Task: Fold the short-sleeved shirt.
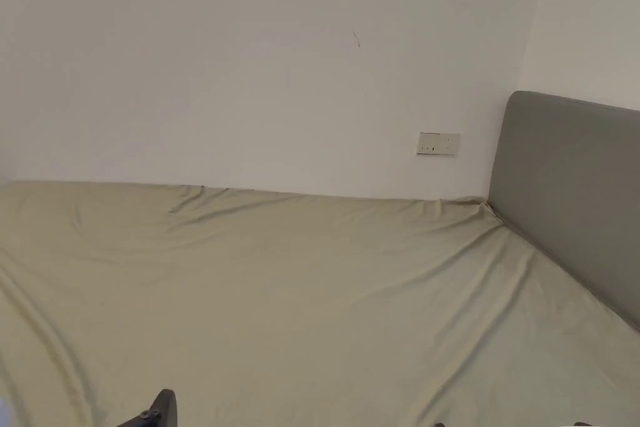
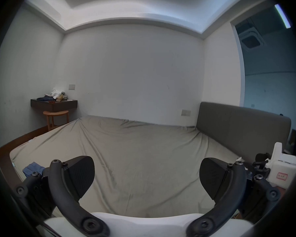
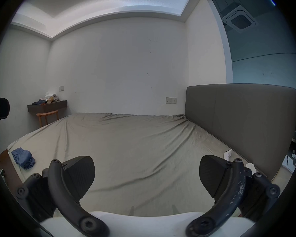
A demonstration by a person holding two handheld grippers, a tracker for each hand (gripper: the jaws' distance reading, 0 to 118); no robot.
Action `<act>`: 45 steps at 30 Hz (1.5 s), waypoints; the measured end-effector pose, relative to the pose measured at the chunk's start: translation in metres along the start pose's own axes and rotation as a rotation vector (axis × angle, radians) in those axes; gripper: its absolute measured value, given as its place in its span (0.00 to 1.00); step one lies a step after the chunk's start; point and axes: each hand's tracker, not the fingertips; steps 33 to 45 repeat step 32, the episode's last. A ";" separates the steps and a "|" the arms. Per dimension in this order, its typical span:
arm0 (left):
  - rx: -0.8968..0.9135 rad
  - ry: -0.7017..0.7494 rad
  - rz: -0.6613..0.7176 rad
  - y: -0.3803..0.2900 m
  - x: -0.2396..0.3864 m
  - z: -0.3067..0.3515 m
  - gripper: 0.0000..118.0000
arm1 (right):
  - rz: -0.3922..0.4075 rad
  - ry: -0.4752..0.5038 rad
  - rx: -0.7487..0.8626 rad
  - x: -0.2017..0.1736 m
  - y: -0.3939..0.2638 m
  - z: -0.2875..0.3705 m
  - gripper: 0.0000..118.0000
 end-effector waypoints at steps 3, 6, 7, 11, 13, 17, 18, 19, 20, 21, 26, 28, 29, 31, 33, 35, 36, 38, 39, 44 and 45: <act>0.073 0.079 -0.058 -0.006 0.004 -0.002 1.00 | -0.031 0.031 -0.004 0.000 0.000 0.000 1.00; 0.054 0.068 -0.024 -0.008 0.000 -0.003 1.00 | -0.035 0.039 -0.003 -0.001 0.001 0.001 1.00; 0.053 0.065 -0.008 -0.009 -0.002 -0.002 1.00 | -0.029 0.039 -0.002 -0.001 0.002 0.002 1.00; 0.051 0.088 0.019 -0.008 -0.006 -0.003 1.00 | -0.019 0.031 0.008 0.000 0.003 0.003 1.00; 0.042 0.102 0.008 -0.009 -0.007 -0.004 1.00 | -0.027 0.031 0.012 0.001 0.004 0.004 1.00; 0.023 0.110 -0.028 -0.014 -0.006 -0.007 1.00 | -0.038 0.031 0.022 0.002 0.005 0.006 1.00; 0.016 0.110 -0.041 -0.016 -0.005 -0.007 1.00 | -0.038 0.031 0.023 0.002 0.006 0.007 1.00; 0.010 0.104 -0.057 -0.017 -0.005 -0.008 1.00 | -0.036 0.030 0.024 0.002 0.007 0.007 1.00; 0.004 0.098 -0.074 -0.018 -0.004 -0.008 1.00 | -0.034 0.027 0.026 0.002 0.007 0.008 1.00; -0.003 0.093 -0.093 -0.020 -0.003 -0.009 1.00 | -0.033 0.025 0.029 0.002 0.008 0.009 1.00; -0.020 0.089 -0.109 -0.022 0.003 -0.011 1.00 | -0.034 0.021 0.040 0.003 0.011 0.010 1.00; -0.027 0.083 -0.101 -0.023 0.003 -0.013 1.00 | -0.035 0.017 0.043 0.003 0.011 0.011 1.00; -0.032 0.084 -0.099 -0.024 0.003 -0.014 1.00 | -0.035 0.016 0.043 0.004 0.012 0.011 1.00; -0.038 0.085 -0.104 -0.025 0.003 -0.015 1.00 | -0.029 0.016 0.038 0.003 0.013 0.011 1.00; -0.041 0.086 -0.109 -0.026 0.003 -0.015 1.00 | -0.026 0.016 0.037 0.003 0.013 0.012 1.00; -0.041 0.086 -0.109 -0.026 0.003 -0.015 1.00 | -0.026 0.016 0.037 0.003 0.013 0.012 1.00; -0.041 0.086 -0.109 -0.026 0.003 -0.015 1.00 | -0.026 0.016 0.037 0.003 0.013 0.012 1.00; -0.041 0.086 -0.109 -0.026 0.003 -0.015 1.00 | -0.026 0.016 0.037 0.003 0.013 0.012 1.00; -0.041 0.086 -0.109 -0.026 0.003 -0.015 1.00 | -0.026 0.016 0.037 0.003 0.013 0.012 1.00; -0.041 0.086 -0.109 -0.026 0.003 -0.015 1.00 | -0.026 0.016 0.037 0.003 0.013 0.012 1.00; -0.041 0.086 -0.109 -0.026 0.003 -0.015 1.00 | -0.026 0.016 0.037 0.003 0.013 0.012 1.00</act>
